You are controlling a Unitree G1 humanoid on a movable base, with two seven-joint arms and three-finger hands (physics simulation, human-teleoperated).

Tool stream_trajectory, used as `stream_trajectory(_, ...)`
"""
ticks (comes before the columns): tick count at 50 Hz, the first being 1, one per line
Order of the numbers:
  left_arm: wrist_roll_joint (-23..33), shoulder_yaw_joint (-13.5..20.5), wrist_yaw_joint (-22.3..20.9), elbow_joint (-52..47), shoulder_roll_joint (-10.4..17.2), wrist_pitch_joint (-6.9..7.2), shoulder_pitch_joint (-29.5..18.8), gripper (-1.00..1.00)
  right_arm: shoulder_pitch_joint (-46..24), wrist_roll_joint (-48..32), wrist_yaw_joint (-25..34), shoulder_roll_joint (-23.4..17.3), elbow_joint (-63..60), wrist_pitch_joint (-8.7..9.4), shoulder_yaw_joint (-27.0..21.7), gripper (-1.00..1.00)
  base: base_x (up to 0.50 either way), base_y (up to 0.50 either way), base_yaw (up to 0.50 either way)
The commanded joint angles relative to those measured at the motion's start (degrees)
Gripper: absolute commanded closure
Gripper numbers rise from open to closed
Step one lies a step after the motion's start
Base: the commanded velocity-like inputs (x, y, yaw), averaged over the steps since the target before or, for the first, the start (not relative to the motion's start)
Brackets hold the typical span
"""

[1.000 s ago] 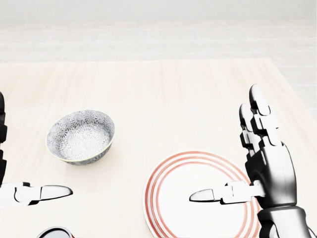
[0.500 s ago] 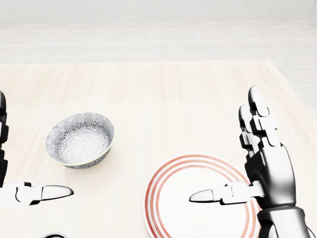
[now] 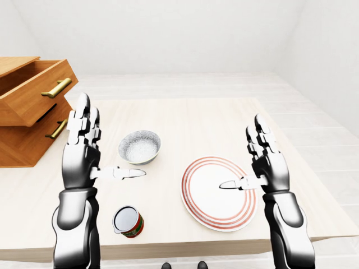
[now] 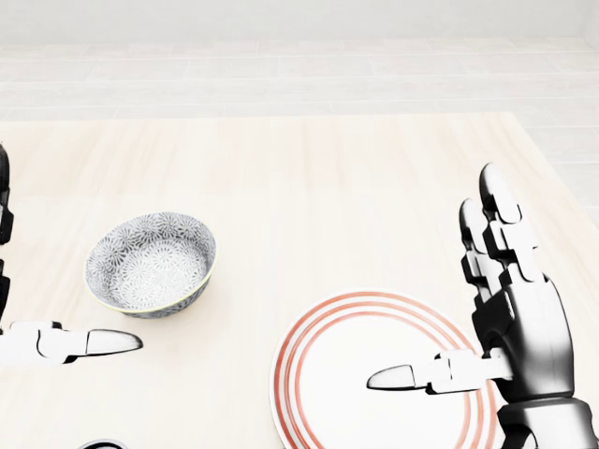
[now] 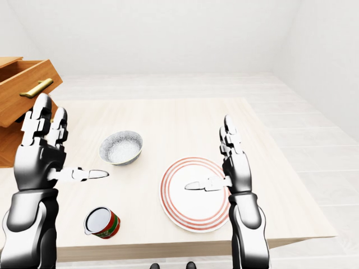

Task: Put the bowl on the plate.

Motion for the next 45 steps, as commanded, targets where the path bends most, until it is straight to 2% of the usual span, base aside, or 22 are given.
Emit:
stream_trajectory(1,7.17,-1.76,-1.39,3.48,3.39,0.0,-3.86,-1.0,0.85,0.51,1.06,-0.09,-0.89,0.0,-0.99,-1.0,0.0,0.0,0.0)
stream_trajectory(6,13.19,-3.01,-1.83,5.63,4.09,0.0,-5.27,-1.0,0.58,0.53,1.03,0.16,-0.59,0.0,-1.24,-1.0,0.0,0.0,0.0)
stream_trajectory(10,15.05,-2.46,-3.14,7.18,4.45,0.0,-7.5,-1.0,0.11,0.08,0.66,0.39,1.5,0.0,-0.76,-1.0,0.0,0.0,0.0)
stream_trajectory(14,17.41,-2.6,-2.54,9.34,4.65,0.0,-8.09,-1.0,0.11,0.4,0.83,0.24,2.59,0.0,-0.93,-1.0,0.0,0.0,0.0)
stream_trajectory(18,21.68,-4.11,-3.07,10.24,5.57,0.0,-10.64,-1.0,-0.27,1.25,1.21,-0.17,3.83,0.0,-1.81,-1.0,0.0,0.0,0.0)
stream_trajectory(24,26.88,-5.31,-3.13,12.15,5.7,0.0,-11.72,-1.0,-0.16,1.61,1.46,-0.37,4.38,0.0,-2.33,-1.0,0.0,0.0,0.0)
stream_trajectory(25,27.65,-5.49,-2.31,13.27,5.64,0.0,-11.07,-1.0,-0.12,1.66,1.5,-0.38,4.43,0.0,-2.4,-1.0,0.0,0.0,0.0)
stream_trajectory(33,33.52,-5.39,-3.59,13.36,6.1,0.0,-11.05,-1.0,-0.97,1.68,1.25,-0.55,7.8,0.0,-2.92,-1.0,0.0,0.0,0.0)
stream_trajectory(37,37.07,-5.99,-4.47,14.34,6.97,0.0,-10.84,-1.0,-0.58,1.59,1.02,-0.43,6.9,0.0,-2.62,-1.0,0.0,0.0,0.0)
stream_trajectory(38,38.76,-6.2,-6.38,13.22,7.55,0.0,-11.61,-1.0,-0.49,1.49,0.94,-0.39,6.71,0.0,-2.51,-1.0,0.0,0.0,0.0)
stream_trajectory(41,40.83,-5.71,-7.7,12.52,7.33,0.0,-11.15,-1.0,-0.28,1.17,0.69,-0.32,6.5,0.0,-2.36,-1.0,0.0,0.0,0.0)
stream_trajectory(45,43.93,-5.48,-7.44,12.55,7.16,0.0,-9.42,-1.0,-0.08,0.97,0.58,-0.29,6.17,0.0,-2.24,-1.0,0.0,0.0,0.0)
